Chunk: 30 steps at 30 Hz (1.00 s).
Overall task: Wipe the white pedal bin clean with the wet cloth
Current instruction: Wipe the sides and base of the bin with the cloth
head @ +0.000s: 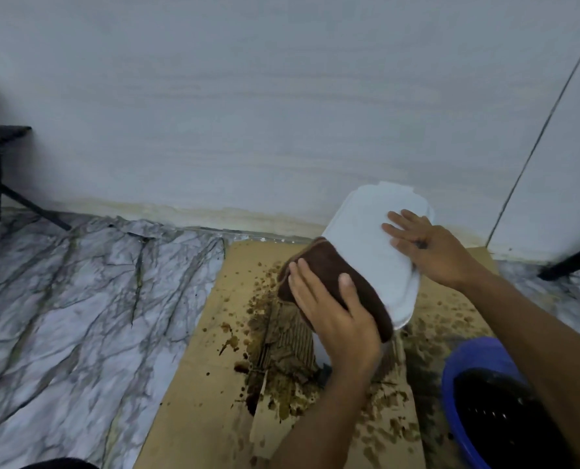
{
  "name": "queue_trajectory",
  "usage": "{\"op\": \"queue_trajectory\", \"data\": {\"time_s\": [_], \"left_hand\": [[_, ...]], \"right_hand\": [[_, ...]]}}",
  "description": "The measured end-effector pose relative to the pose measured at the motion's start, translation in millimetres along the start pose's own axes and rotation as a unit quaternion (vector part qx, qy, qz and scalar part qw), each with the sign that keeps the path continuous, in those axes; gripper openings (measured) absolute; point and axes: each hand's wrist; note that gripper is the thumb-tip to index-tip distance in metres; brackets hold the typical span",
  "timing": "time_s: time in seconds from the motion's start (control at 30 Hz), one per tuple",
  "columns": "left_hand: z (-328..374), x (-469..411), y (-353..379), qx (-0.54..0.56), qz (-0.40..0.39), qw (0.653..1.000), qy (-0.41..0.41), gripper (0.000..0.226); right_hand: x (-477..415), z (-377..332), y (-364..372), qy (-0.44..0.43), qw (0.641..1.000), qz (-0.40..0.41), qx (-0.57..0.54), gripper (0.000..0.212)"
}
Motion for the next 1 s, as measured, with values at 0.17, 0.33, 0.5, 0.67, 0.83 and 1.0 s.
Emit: {"op": "queue_trajectory", "data": {"time_s": [0.17,0.33,0.5,0.67,0.83,1.0], "left_hand": [[-5,-47,-11,0.221,-0.011,0.934,-0.28,0.04],[6,-58,-18,0.116,-0.061,0.975,-0.181,0.036],[2,-82,-27,-0.186,-0.17,0.959,0.129,0.048],[12,-98,-28,-0.332,-0.266,0.853,0.303,0.064],[-22,-60,-53,-0.213,-0.217,0.84,0.45,0.049],[-31,-40,-47,-0.197,-0.186,0.824,0.497,0.049]], "right_hand": [[-1,1,0,0.015,1.0,-0.008,-0.011,0.036],[1,4,0,0.017,1.0,-0.002,-0.008,0.036],[1,4,1,0.019,1.0,0.01,-0.012,0.036],[0,6,3,0.011,1.0,0.016,-0.005,0.036],[1,3,2,0.006,1.0,0.005,-0.006,0.037],[3,4,1,0.009,1.0,0.009,-0.005,0.036]]}}
Point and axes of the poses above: each hand's wrist, its own x-axis away from the middle knuckle, its own y-axis out of the palm, z = x × y, and after that the axes turned 12 degrees about -x, right-handed
